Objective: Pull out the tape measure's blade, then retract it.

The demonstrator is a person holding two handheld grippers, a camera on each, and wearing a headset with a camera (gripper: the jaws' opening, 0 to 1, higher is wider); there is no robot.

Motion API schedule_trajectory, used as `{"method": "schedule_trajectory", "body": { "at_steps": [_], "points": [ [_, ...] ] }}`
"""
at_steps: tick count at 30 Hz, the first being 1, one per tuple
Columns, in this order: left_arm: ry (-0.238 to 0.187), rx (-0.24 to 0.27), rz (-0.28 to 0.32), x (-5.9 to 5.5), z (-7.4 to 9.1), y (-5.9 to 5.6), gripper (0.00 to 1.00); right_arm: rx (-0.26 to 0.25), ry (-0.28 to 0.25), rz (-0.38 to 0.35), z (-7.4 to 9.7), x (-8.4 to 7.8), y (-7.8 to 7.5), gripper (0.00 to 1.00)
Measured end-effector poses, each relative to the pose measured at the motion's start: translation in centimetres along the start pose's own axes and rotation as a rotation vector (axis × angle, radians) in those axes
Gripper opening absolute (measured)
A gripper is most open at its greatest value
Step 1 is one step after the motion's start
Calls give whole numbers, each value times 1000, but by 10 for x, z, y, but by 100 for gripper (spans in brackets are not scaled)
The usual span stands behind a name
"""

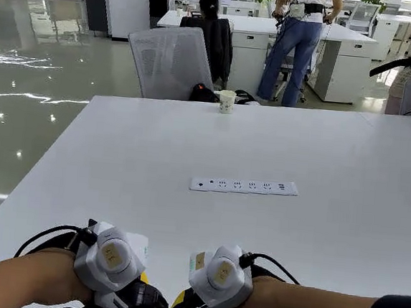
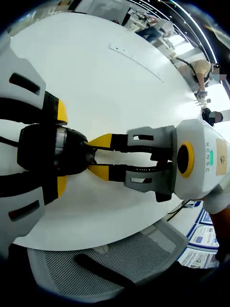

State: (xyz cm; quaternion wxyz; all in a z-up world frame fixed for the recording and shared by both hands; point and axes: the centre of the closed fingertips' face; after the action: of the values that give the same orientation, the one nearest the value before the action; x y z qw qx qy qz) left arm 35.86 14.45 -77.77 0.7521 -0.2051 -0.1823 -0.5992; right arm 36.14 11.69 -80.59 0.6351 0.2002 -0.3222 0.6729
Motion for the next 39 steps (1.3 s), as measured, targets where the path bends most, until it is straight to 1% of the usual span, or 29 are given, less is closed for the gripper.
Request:
{"method": "schedule_trajectory", "body": {
  "at_steps": [4,6,7,8,13,20,29,33,39],
  "points": [
    [-7,0,-1,0,0,1,32,14,5,8,0,-1,0,13],
    [-11,1,1,0,-1,1,32,24,10,-29,0,-1,1,12],
    [-10,2,2,0,0,0,32,19,7,2,0,-1,0,12],
    [-11,3,3,0,0,0,32,16,8,12,0,-1,1,11],
    [-12,1,5,0,0,1,32,19,22,3,1,-2,0,10],
    [-12,-1,5,-1,1,0,32,6,29,-9,2,-3,0,10],
    [-17,2,12,-1,1,1,32,-1,46,-18,11,-16,-6,10],
    [-14,2,9,-1,1,-1,32,-3,51,-19,14,-19,-6,10],
    [-14,2,10,-1,1,-1,32,-3,56,-23,17,-22,-6,10]
  ]
}}
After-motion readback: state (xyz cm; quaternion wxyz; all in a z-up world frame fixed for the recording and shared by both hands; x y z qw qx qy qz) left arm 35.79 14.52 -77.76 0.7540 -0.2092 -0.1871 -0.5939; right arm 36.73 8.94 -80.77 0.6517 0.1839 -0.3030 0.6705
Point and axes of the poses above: the centre of the closed fingertips' face, and the gripper's own axes: z roughly backward along the fingers, y roughly to its left, x roughly out of its top, and after that the axes turned 13 degrees about -x, right-handed
